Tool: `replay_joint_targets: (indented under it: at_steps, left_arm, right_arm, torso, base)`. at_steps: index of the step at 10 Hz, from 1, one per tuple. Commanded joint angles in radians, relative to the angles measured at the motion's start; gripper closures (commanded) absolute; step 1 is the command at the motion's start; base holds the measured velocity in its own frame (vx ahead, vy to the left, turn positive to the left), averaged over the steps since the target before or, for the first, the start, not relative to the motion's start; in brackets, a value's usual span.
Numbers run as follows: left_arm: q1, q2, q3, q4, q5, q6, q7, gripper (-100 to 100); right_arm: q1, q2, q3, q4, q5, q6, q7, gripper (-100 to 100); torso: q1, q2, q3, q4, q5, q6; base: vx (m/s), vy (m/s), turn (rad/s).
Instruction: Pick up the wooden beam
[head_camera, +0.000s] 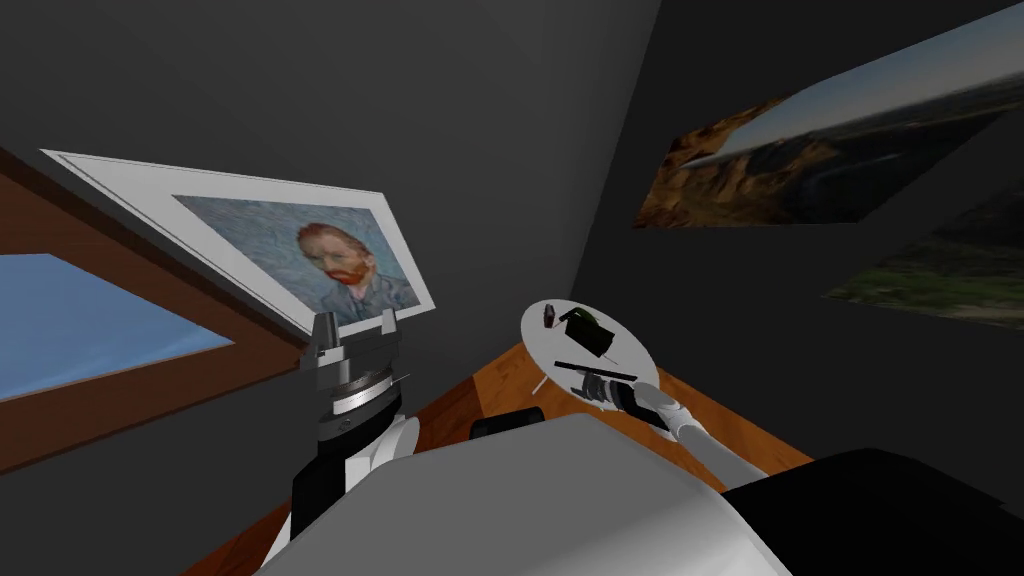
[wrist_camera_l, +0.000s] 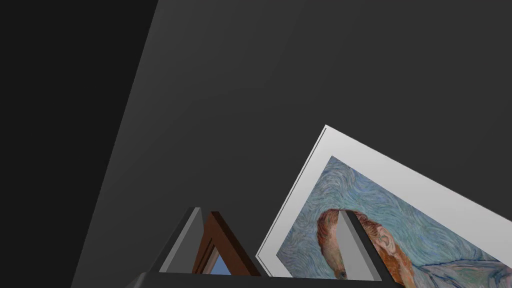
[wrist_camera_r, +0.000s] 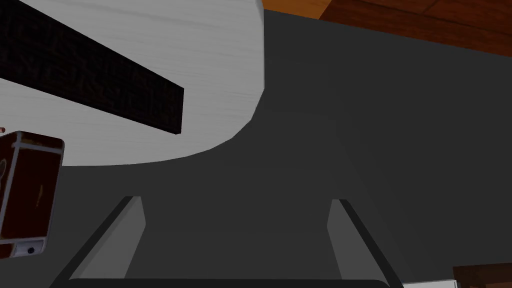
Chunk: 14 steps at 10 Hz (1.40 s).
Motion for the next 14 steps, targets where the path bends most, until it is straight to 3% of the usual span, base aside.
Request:
replay_joint_targets:
  at_steps: [1, 2, 4, 5, 6, 7, 8, 10, 12, 14]
  left_arm:
    - [0.000, 0.000, 0.000, 0.000, 0.000, 0.000, 0.000, 0]
    - [0.000, 0.000, 0.000, 0.000, 0.000, 0.000, 0.000, 0]
    - [0.000, 0.000, 0.000, 0.000, 0.000, 0.000, 0.000, 0]
    - [0.000, 0.000, 0.000, 0.000, 0.000, 0.000, 0.000, 0]
    - [0.000, 0.000, 0.000, 0.000, 0.000, 0.000, 0.000, 0]
    - [0.000, 0.000, 0.000, 0.000, 0.000, 0.000, 0.000, 0]
    - [0.000, 0.000, 0.000, 0.000, 0.000, 0.000, 0.000, 0]
    - [0.000, 0.000, 0.000, 0.000, 0.000, 0.000, 0.000, 0]
    - [0.000, 0.000, 0.000, 0.000, 0.000, 0.000, 0.000, 0]
    - [0.000, 0.000, 0.000, 0.000, 0.000, 0.000, 0.000, 0]
  right_arm:
    - [0.040, -0.041, 0.011, -0.050, 0.049, 0.034, -0.039, -100]
    - [0.040, -0.041, 0.011, -0.055, 0.049, 0.034, -0.039, -100]
    - [0.035, -0.090, 0.026, 0.046, 0.120, 0.030, -0.014, -100]
    - [0.035, -0.090, 0.026, 0.060, 0.136, 0.030, -0.014, -100]
    - [0.033, -0.112, 0.034, 0.113, 0.166, 0.030, -0.003, -100]
    - [0.033, -0.112, 0.034, 0.113, 0.177, 0.030, -0.003, -100]
    - [0.032, -0.132, 0.041, 0.155, 0.215, 0.031, 0.007, -100]
    - [0.032, -0.132, 0.041, 0.163, 0.216, 0.031, 0.007, -100]
    - [0.031, -0.165, 0.057, 0.254, 0.282, 0.036, 0.025, -100]
    - [0.031, -0.165, 0.057, 0.254, 0.286, 0.036, 0.025, -100]
  torso:
    - [0.000, 0.000, 0.000, 0.000, 0.000, 0.000]
    - [0.000, 0.000, 0.000, 0.000, 0.000, 0.001]
    - [0.001, 0.001, 0.000, 0.000, 0.000, 0.000]
    - [0.000, 0.000, 0.000, 0.000, 0.000, 0.000]
    - [-0.001, 0.000, 0.000, 0.000, 0.000, 0.001]
    - [0.000, 0.000, 0.000, 0.000, 0.000, 0.000]
    - [0.000, 0.000, 0.000, 0.000, 0.000, 0.002]
    - [0.001, 0.001, 0.000, 0.000, 0.000, 0.001]
    - [0.002, 0.001, 0.001, 0.000, 0.000, 0.000]
    - [0.000, 0.000, 0.000, 0.000, 0.000, 0.002]
  base:
    - [0.043, -0.031, 0.185]
    - [0.020, -0.017, -0.002]
    - [0.031, -0.021, 0.373]
    - [0.035, -0.045, 0.157]
    - [0.041, -0.033, 0.299]
    - [0.034, -0.026, 0.138]
    - [0.030, -0.024, 0.213]
    - [0.017, -0.016, 0.068]
    - [0.032, -0.024, 0.320]
    - [0.022, -0.034, 0.014]
